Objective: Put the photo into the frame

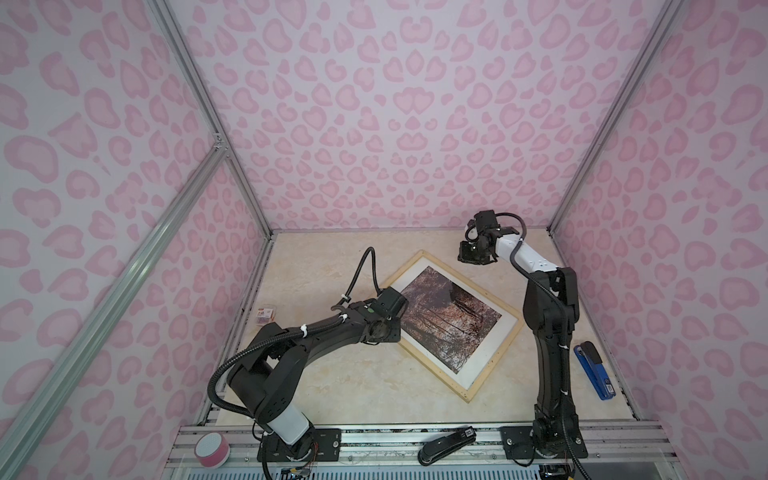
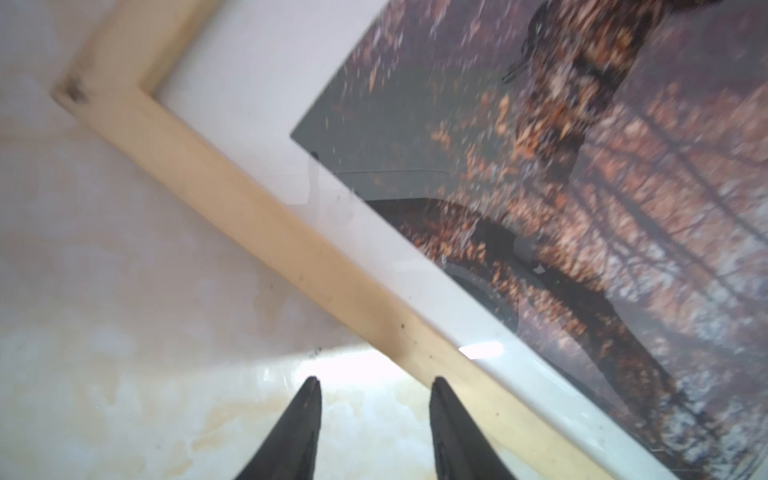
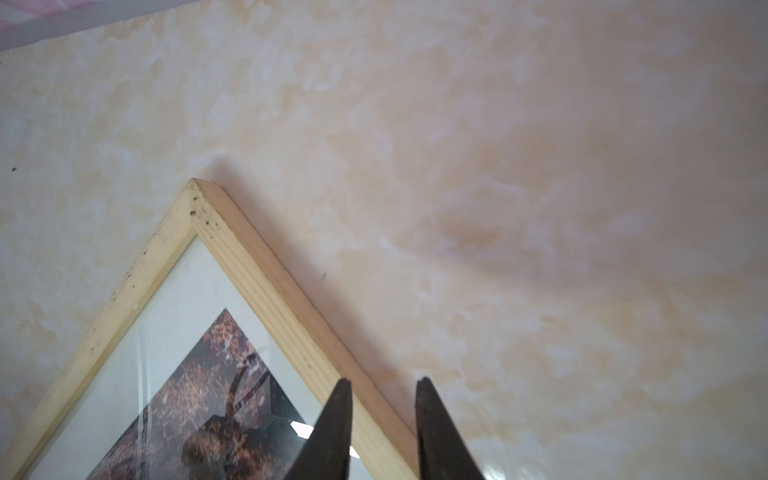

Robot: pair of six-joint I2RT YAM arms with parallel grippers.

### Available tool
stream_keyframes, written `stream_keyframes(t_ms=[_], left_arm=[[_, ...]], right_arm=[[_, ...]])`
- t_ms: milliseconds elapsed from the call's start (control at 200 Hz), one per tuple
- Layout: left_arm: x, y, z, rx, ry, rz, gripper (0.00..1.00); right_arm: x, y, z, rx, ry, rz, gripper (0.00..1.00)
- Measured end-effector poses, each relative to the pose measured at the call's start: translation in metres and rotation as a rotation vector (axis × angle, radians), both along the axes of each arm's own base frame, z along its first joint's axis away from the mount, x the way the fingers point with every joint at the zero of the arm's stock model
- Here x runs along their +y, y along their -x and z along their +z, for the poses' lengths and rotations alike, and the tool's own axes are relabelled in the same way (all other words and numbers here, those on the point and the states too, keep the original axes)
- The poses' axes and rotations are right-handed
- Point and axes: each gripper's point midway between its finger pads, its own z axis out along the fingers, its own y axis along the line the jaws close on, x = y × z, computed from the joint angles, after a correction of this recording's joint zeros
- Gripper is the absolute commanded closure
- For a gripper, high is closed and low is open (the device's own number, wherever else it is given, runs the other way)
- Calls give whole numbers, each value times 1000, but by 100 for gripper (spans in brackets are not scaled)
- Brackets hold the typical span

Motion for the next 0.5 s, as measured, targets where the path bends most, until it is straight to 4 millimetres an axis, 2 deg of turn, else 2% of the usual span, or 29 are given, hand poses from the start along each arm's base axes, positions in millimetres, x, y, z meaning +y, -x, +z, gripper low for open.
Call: stream_keyframes(t_ms=[105, 190, 280, 375, 500], left_arm=[[10, -33, 20, -53, 26, 43, 53], [18, -61, 26, -83, 34, 70, 53], [25, -88, 26, -106, 14, 80, 53], [23, -114, 27, -130, 16, 64, 53], [24, -148, 25, -144, 47, 55, 53]], right_arm=[[-35, 25, 17, -27, -4, -63, 71], [-56, 53, 17, -28, -20, -108, 68], [-74, 91, 9, -9, -44, -163, 64], [-82, 129, 0, 3, -66, -207, 58], [-81, 168, -6, 4, -95, -237, 54]])
